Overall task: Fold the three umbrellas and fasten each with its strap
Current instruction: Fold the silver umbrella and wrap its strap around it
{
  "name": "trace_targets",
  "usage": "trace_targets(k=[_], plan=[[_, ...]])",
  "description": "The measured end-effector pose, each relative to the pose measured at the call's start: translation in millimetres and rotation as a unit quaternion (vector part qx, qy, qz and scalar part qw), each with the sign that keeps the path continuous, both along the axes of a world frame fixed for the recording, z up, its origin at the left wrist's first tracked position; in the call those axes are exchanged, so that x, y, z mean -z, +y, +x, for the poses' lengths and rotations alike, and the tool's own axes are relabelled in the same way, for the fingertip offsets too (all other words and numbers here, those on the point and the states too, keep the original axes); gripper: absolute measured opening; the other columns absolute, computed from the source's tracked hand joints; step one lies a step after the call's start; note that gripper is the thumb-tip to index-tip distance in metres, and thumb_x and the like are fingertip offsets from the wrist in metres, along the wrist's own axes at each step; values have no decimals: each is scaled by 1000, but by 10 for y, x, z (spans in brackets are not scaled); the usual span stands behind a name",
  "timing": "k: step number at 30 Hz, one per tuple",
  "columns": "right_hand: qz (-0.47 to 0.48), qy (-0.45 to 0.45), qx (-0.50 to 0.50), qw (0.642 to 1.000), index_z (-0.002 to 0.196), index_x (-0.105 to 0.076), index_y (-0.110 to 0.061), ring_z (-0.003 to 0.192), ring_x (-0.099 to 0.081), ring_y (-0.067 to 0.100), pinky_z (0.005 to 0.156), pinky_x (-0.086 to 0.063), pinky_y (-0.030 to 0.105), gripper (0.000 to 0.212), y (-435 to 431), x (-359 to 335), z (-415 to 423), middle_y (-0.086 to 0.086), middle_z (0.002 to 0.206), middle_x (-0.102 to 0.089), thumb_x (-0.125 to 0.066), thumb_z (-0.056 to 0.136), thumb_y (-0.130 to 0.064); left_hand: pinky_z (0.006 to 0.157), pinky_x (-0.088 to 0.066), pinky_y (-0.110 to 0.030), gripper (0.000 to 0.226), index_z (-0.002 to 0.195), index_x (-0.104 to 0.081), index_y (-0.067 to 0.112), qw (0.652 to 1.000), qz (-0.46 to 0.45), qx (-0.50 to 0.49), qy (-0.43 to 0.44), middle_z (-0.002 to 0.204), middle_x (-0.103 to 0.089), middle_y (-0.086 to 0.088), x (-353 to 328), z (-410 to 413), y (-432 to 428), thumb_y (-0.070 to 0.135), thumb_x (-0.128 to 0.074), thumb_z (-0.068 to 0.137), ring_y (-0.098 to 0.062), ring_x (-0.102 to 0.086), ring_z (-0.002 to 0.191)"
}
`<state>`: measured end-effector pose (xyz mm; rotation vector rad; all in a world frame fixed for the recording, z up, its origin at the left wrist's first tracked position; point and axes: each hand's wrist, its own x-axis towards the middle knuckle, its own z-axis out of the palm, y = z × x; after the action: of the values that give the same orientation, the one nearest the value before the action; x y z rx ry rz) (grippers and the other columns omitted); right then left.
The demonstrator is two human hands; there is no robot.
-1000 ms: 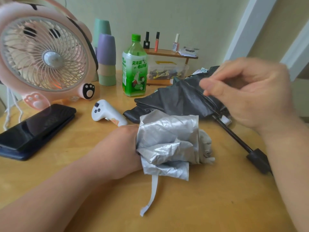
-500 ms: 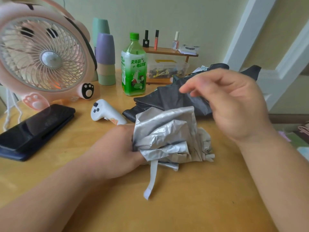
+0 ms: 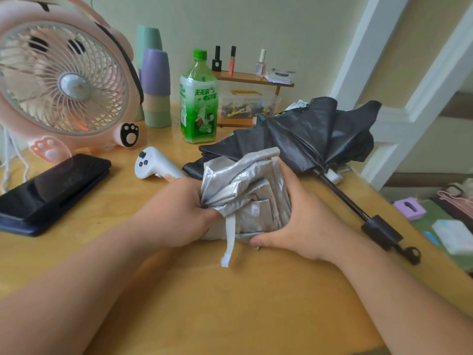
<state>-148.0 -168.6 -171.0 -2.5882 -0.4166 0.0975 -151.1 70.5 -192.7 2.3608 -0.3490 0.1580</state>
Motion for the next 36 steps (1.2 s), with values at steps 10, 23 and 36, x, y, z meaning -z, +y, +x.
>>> trace_targets(k=[10,23,36], plan=[[-62,-66,-17,996,141,38,-58,146,-29,9,116,-22,26,151,51,51,-94,-12,165,-24,-87,58,-70,44,-33,-16,39,57,-51,12,998,-5,-19,56,44,-45,11,-52,171,11,24,-72,87,-6,-40,44],[93,-89,67,989,157,5,-48,133,-52,16,105,-48,35,139,137,222,7,-13,150,-51,-89,56,-69,45,-33,-20,50,63,-54,6,997,-16,-52,61,47,-46,9,-39,153,-14,43,-65,94,-7,-40,43],[28,-481,-206,851,119,-73,-20,127,-53,35,106,-38,58,40,230,200,184,18,138,-58,-84,84,-37,48,-33,-26,52,60,-51,9,999,-15,-33,39,49,-44,5,-37,126,-27,48,-63,93,-9,-36,46]])
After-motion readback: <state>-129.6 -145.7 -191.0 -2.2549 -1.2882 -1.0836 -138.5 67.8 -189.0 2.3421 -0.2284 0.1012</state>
